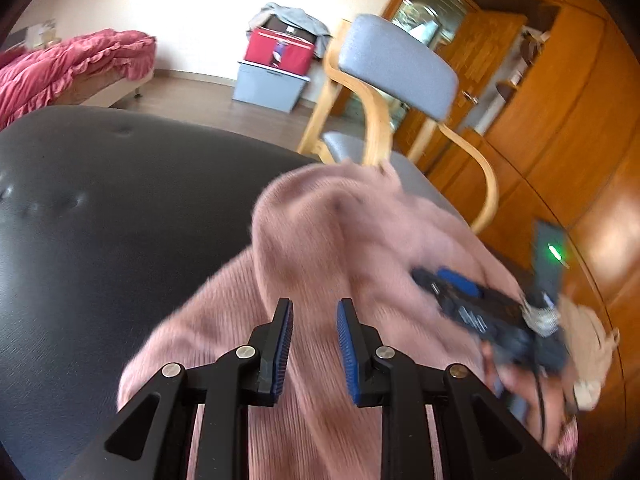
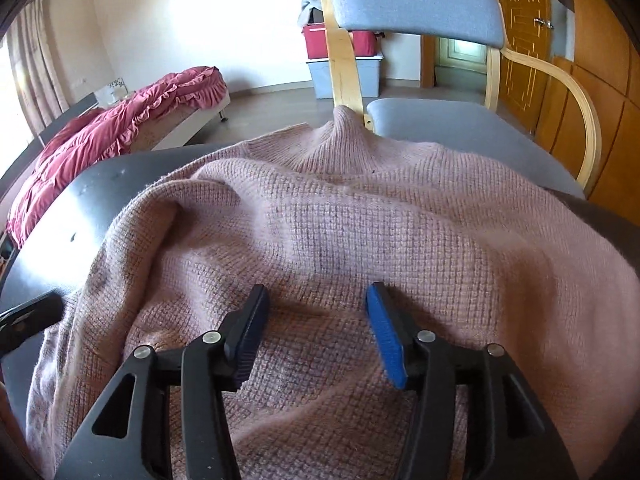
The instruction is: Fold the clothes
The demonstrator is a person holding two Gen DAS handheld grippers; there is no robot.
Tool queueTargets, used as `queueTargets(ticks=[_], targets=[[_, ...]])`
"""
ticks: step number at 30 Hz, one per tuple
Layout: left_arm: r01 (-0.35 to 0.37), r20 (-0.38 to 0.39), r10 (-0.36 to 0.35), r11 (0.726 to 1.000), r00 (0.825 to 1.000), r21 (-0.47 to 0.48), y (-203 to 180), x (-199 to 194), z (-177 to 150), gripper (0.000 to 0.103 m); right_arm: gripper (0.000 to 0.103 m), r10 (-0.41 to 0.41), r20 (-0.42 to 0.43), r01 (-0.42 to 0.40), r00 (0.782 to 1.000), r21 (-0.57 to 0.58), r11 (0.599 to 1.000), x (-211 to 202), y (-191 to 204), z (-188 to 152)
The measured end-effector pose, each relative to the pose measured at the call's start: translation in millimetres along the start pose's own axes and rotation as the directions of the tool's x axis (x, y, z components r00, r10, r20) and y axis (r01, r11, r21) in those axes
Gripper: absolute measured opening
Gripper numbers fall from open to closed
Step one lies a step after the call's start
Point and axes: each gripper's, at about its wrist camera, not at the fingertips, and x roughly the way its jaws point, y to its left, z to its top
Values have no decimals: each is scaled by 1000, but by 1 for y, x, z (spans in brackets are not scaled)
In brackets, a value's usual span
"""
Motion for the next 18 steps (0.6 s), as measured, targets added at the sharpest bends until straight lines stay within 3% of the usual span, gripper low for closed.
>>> queueTargets(ticks=[7, 13, 18], targets=[[109, -105, -100, 991, 989, 74, -26, -51, -60, 22, 55, 8, 2, -8, 1000, 15, 1000, 3, -1, 2], [223, -198, -203, 971, 959, 83, -48, -88, -112, 22, 55, 9, 3, -9, 1000, 16, 1000, 1, -3, 2], [222, -285, -185, 970, 940, 102, -70, -86, -135, 22, 55, 12, 4, -13, 1000, 19, 1000, 3, -1, 2]])
